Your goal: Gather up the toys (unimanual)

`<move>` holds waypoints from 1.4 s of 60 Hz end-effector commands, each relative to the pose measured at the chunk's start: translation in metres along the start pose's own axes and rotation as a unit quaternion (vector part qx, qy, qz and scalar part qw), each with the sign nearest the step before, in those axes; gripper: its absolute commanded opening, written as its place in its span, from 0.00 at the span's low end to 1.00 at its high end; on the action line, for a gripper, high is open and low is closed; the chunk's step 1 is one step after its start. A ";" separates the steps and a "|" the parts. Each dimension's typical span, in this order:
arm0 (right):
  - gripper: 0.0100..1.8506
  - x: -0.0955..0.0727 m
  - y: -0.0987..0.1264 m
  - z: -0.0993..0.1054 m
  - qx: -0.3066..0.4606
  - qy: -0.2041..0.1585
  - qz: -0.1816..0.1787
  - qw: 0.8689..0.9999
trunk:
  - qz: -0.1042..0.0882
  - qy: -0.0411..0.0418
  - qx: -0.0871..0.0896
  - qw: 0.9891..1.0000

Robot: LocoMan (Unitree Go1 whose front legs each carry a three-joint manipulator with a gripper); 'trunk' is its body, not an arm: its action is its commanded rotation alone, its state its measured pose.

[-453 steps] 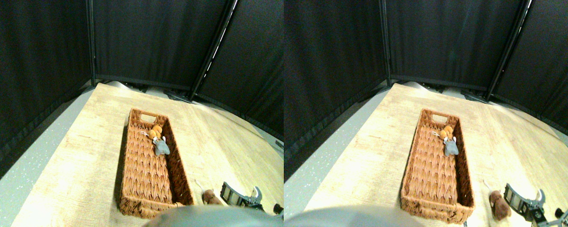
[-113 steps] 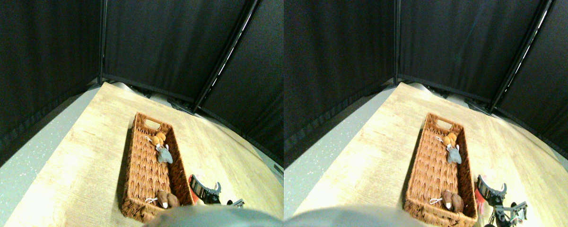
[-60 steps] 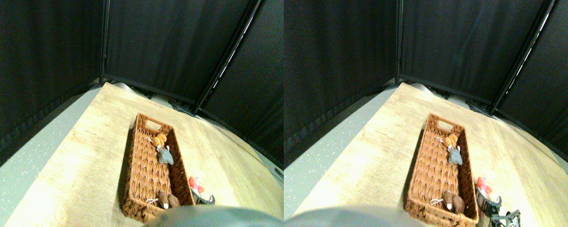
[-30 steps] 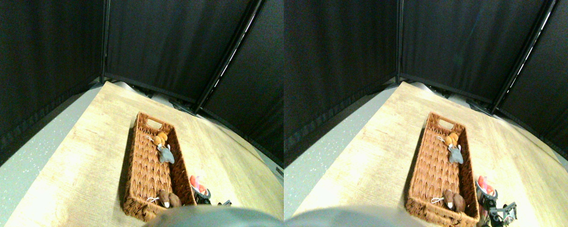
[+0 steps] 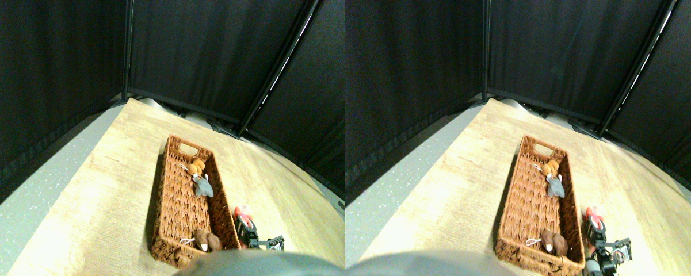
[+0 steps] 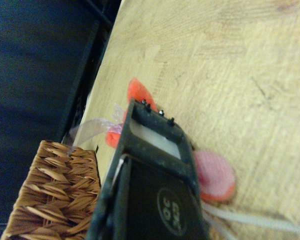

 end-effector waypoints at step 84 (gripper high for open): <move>0.03 -0.024 0.146 -0.065 -0.157 0.152 0.190 0.957 | 0.033 -0.024 -0.056 0.998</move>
